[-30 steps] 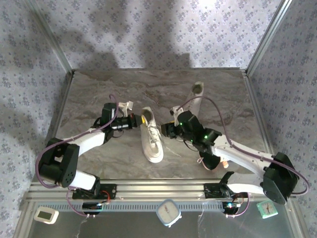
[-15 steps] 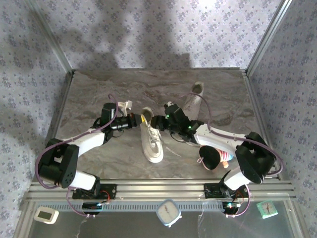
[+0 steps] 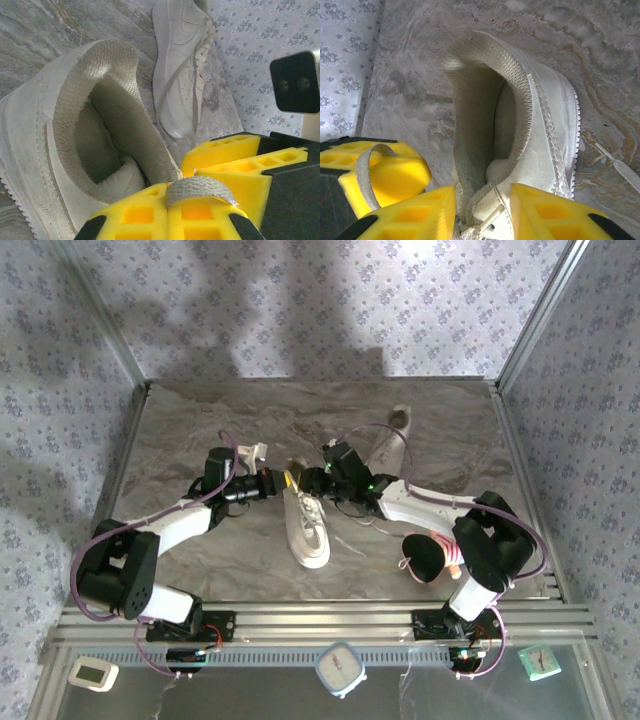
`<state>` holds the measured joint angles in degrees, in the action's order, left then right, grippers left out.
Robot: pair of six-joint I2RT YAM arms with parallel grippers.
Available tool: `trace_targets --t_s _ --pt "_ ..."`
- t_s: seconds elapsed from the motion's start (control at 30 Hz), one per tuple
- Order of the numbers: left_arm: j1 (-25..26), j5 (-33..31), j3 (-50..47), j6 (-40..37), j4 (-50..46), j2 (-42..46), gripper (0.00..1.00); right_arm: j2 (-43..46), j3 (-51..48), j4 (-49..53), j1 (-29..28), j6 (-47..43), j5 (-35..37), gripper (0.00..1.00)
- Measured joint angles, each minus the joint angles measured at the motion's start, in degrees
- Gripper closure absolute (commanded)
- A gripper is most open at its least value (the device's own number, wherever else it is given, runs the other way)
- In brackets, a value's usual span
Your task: Tie the shoes
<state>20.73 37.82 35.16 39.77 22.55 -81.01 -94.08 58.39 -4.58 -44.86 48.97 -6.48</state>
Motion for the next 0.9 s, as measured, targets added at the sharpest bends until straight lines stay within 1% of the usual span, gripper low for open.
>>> trace_targets --t_s 0.27,0.3,0.5,0.7,0.9 --pt "0.0 0.0 0.0 0.0 0.0 0.0 1.00 -0.1 0.1 0.1 0.3 0.0 -0.1 0.98" --pt "0.0 0.0 0.0 0.0 0.0 0.0 1.00 -0.1 0.1 0.1 0.3 0.1 0.1 1.00" --pt "-0.1 0.0 0.0 0.0 0.0 0.1 1.00 1.0 -0.1 1.4 0.4 -1.0 3.2 1.00" --pt "-0.4 0.0 0.0 0.0 0.0 0.7 1.00 5.0 -0.6 5.6 1.2 -3.8 9.3 1.00" --pt "-0.8 0.0 0.0 0.0 -0.1 0.8 1.00 6.6 -1.5 10.0 1.4 -5.6 15.0 1.00"
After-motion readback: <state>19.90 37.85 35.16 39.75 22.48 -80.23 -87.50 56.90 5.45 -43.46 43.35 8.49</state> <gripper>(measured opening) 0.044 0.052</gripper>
